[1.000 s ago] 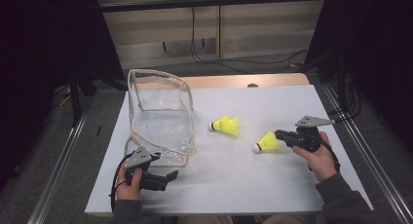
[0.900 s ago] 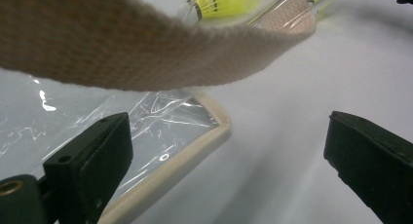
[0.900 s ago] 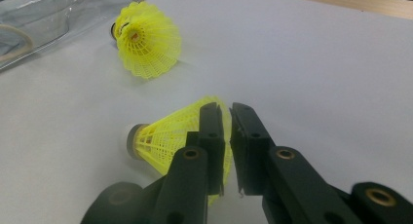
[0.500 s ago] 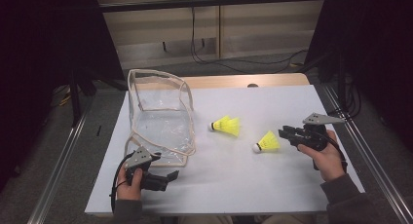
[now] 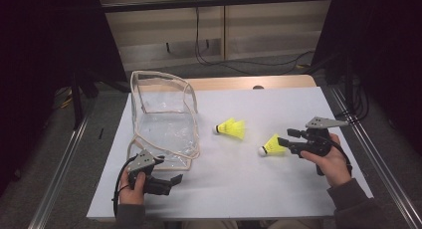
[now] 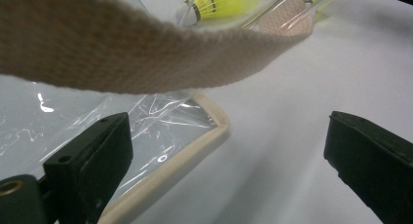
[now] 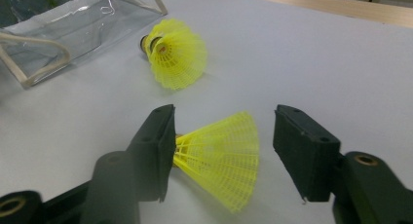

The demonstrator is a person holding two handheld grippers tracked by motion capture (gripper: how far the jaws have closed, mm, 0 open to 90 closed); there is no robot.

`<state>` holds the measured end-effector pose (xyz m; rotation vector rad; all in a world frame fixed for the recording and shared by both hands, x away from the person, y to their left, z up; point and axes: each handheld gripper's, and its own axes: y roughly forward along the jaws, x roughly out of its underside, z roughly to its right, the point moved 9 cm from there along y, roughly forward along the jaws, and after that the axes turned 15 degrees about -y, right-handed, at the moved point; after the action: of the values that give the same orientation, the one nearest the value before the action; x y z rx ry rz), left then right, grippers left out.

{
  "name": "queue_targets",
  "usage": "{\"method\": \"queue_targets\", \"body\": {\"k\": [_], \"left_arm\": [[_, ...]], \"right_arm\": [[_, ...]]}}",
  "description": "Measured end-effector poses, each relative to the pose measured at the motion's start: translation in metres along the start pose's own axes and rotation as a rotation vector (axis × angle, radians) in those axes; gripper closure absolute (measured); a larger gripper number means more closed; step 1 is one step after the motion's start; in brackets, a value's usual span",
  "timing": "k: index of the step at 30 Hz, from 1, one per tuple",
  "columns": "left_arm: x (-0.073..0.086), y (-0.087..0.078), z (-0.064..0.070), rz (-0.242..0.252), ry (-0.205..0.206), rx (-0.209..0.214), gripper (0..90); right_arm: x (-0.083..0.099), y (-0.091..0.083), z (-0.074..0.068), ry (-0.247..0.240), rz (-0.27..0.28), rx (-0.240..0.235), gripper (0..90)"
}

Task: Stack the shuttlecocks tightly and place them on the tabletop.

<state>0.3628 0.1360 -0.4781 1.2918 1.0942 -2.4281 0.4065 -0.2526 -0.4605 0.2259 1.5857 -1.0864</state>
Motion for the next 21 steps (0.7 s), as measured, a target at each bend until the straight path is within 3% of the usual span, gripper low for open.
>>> {"method": "queue_targets", "body": {"k": [21], "left_arm": [[0.0, 0.001, 0.001, -0.001, 0.002, 0.0, 3.8]], "right_arm": [[0.01, 0.015, -0.014, -0.012, -0.04, -0.075, 15.1]]}}
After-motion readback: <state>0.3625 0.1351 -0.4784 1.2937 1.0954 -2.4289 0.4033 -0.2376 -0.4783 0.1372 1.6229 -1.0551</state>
